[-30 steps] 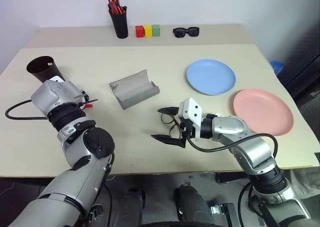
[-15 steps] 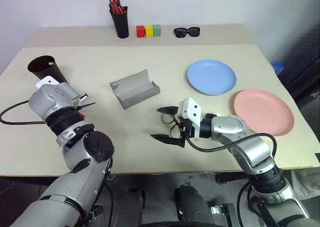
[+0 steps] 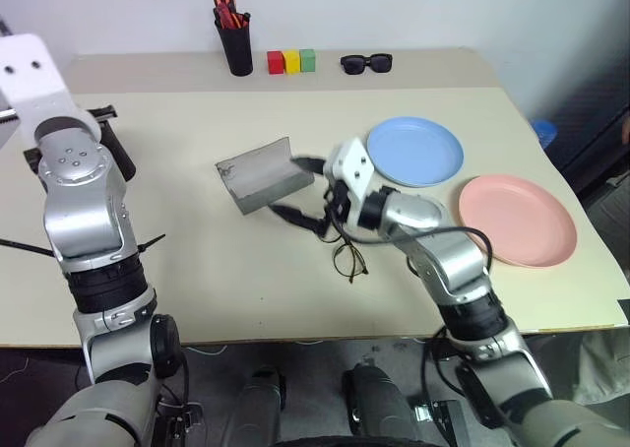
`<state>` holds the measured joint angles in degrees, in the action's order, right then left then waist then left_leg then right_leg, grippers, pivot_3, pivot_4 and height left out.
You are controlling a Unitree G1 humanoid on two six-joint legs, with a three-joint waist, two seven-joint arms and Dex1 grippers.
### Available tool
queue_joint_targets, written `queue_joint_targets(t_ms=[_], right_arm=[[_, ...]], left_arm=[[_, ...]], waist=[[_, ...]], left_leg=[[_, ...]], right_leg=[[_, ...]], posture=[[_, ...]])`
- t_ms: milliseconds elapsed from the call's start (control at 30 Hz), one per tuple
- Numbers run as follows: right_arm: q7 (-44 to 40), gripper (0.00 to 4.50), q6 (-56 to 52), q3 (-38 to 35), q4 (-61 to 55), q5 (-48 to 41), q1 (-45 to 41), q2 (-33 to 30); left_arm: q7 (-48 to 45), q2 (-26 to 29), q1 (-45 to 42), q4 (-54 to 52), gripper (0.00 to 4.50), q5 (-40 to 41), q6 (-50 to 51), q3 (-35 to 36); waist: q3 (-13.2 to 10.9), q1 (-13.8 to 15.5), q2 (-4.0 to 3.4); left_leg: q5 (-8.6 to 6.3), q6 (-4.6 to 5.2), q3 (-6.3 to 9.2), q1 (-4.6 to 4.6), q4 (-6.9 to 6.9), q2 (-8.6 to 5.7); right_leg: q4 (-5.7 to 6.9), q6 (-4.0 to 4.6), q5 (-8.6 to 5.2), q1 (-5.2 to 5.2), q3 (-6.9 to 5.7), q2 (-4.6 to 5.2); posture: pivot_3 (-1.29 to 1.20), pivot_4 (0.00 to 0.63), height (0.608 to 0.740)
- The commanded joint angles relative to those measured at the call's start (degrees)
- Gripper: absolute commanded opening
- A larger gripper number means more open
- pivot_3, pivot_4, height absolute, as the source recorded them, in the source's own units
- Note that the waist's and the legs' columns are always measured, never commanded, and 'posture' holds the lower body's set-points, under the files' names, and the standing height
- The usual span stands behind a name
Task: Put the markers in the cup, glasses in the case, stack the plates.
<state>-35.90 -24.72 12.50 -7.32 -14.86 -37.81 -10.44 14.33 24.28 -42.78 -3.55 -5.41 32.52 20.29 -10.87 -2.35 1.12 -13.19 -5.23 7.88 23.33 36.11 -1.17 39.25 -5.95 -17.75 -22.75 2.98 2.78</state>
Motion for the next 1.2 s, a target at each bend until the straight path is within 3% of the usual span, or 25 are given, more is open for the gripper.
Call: queue_joint_targets(t_ms=[33,267,467,733,1067,1200], right_arm=[[1.5,4.42,1.7,-0.9,0.4,0.5,-0.5,1.0],[0.9,4.42,2.1,0.4,-1.1,0.8,1.7,1.0],[1.5,4.42,1.0,1.3,-3.7,0.6,3.8,1.5],[2.0,4.42,0.0,1.6,-5.4,0.4,4.9,1.7],[2.2,4.42,-0.1,1.6,-5.5,0.3,5.2,1.7],[2.2,4.42,-0.3,1.6,-5.8,0.3,5.3,1.7]], left_arm=[[-0.8,2.8,-4.1,10.5,0.02,1.8,-10.6,2.3],[3.4,6.8,-10.5,34.9,0.02,2.7,-25.6,4.2],[7.8,7.9,-13.9,48.1,0.02,2.5,-35.7,3.2],[10.6,8.8,-16.6,59.6,0.02,3.8,-40.6,2.7],[10.6,8.6,-17.8,63.8,0.02,5.4,-41.8,2.0],[11.6,8.6,-17.9,63.7,1.51,5.4,-41.5,1.8]], waist=[[0.0,0.0,0.0],[0.0,-0.2,0.0],[0.0,-0.1,0.0],[0.0,-0.2,0.01],[0.0,-0.2,0.01],[0.0,-0.2,0.01]], left_leg=[[0.0,0.0,0.0,0.0,-0.02,0.0],[-0.01,0.02,0.0,0.05,-0.04,-0.01],[0.0,0.02,0.01,0.05,-0.04,-0.01],[0.0,0.02,0.01,0.05,-0.04,-0.01],[0.0,0.03,0.02,0.05,-0.04,-0.01],[0.0,0.03,0.01,0.05,-0.04,-0.01]], right_leg=[[-0.02,0.0,0.0,-0.01,0.0,0.0],[-0.05,-0.01,0.0,-0.05,-0.01,0.01],[-0.03,-0.02,0.0,-0.06,-0.01,0.01],[-0.01,-0.02,0.0,-0.07,-0.02,0.0],[0.0,-0.02,0.0,-0.06,-0.02,-0.01],[0.0,-0.02,0.0,-0.07,-0.03,-0.01]], posture=[[0.0,0.15,0.74],[0.0,0.15,0.74],[0.0,0.15,0.74],[0.0,0.15,0.74],[0.0,0.15,0.74],[0.0,0.15,0.74]])
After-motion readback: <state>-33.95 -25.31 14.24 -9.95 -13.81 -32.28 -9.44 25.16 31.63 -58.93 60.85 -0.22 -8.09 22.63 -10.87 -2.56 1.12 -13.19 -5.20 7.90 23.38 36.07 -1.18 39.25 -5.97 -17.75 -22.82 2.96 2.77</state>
